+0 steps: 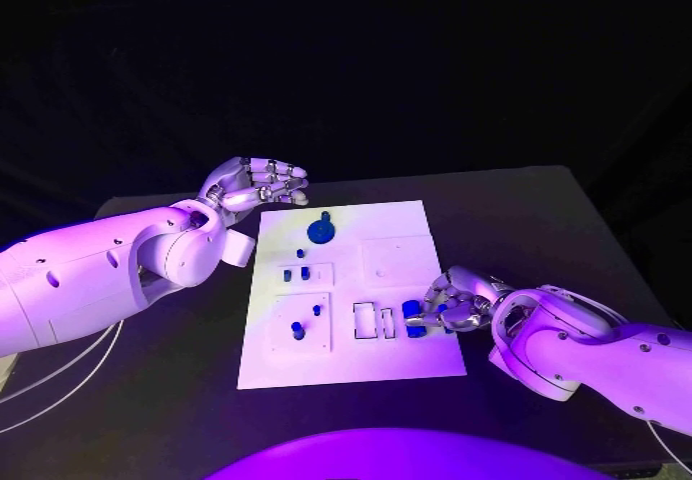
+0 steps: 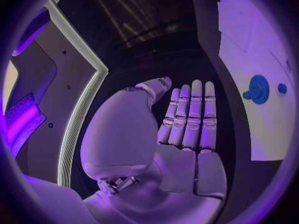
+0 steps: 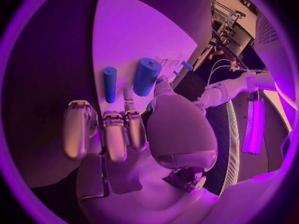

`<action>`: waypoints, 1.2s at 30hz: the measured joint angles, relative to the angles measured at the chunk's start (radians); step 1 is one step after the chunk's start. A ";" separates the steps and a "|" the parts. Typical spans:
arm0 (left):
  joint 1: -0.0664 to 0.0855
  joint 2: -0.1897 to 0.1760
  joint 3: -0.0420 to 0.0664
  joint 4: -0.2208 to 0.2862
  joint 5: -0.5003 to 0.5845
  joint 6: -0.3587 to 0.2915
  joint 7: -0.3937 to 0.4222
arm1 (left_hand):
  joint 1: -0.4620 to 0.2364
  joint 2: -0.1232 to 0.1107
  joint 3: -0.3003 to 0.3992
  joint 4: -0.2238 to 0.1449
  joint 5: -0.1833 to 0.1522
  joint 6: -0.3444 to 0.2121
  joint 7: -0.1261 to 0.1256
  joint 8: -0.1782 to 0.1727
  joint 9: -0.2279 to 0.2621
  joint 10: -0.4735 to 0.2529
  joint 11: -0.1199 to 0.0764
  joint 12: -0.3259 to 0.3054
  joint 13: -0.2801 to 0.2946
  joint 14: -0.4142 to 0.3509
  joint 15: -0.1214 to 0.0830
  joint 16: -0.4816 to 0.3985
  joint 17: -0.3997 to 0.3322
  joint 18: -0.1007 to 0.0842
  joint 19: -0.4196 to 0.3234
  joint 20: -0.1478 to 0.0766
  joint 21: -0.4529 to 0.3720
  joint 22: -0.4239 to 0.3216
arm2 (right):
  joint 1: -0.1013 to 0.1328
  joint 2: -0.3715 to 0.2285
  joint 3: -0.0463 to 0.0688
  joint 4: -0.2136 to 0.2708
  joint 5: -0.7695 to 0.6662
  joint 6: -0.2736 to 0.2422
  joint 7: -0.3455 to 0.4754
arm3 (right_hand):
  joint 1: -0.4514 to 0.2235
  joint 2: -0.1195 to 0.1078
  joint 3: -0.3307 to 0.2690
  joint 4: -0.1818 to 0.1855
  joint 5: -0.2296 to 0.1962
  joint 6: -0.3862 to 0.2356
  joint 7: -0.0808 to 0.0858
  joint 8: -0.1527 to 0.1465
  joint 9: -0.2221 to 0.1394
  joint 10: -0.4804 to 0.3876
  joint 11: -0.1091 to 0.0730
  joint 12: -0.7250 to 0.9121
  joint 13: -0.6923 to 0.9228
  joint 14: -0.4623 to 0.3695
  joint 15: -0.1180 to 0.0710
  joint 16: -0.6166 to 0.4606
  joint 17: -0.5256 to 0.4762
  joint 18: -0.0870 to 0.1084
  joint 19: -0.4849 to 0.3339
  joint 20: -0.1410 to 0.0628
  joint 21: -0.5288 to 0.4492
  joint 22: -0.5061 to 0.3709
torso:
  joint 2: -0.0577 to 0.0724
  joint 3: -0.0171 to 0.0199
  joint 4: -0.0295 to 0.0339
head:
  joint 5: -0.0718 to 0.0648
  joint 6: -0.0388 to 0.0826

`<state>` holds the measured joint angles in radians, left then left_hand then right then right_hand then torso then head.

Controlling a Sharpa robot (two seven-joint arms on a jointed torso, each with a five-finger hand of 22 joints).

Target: Assemble the parts on the task board

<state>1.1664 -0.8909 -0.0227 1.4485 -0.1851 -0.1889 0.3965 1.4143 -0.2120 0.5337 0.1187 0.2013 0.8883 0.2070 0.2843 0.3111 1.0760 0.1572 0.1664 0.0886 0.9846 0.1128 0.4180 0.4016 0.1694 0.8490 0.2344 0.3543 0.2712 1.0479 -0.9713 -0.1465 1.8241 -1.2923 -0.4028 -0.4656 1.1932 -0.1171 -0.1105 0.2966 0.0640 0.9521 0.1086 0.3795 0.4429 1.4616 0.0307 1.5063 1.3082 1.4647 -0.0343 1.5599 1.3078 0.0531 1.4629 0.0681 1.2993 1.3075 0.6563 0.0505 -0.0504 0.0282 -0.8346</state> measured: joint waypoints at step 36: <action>0.000 -0.009 0.000 0.004 0.036 0.025 -0.001 | -0.034 -0.003 -0.025 0.033 0.000 0.000 0.000 0.000 0.002 -0.004 -0.004 0.004 0.002 -0.003 -0.003 0.000 0.012 0.000 0.004 0.004 -0.024 -0.016 | -0.001 0.043 0.000 0.031 -0.124 0.057 -0.083 | 0.225 -0.013 0.141 -0.008 -0.007 0.040 -0.015 0.047 -0.008 0.004 -0.019 0.006 0.000 0.004 -0.018 0.008 0.000 0.000 0.003 -0.011 0.039 0.001 | 0.000 -0.0014 0.0003 | -0.009 0.004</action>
<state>1.1663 -0.9000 -0.0227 1.4525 -0.1494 -0.1638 0.3950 1.3799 -0.2148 0.5091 0.1520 0.2013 0.8883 0.2070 0.2843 0.3130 1.0723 0.1535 0.1705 0.0905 0.9820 0.1102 0.4180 0.4140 0.1694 0.8526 0.2379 0.3301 0.2555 1.0465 -0.9287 -0.1466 1.8550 -1.4163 -0.3460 -0.5485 1.4179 -0.1306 0.0303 0.2881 0.0573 0.9921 0.0939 0.4270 0.4349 1.4655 0.0120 1.5123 1.3078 1.4684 -0.0522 1.5676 1.3073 0.0532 1.4662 0.0573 1.3380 1.3081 0.6562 0.0491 -0.0501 0.0188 -0.8305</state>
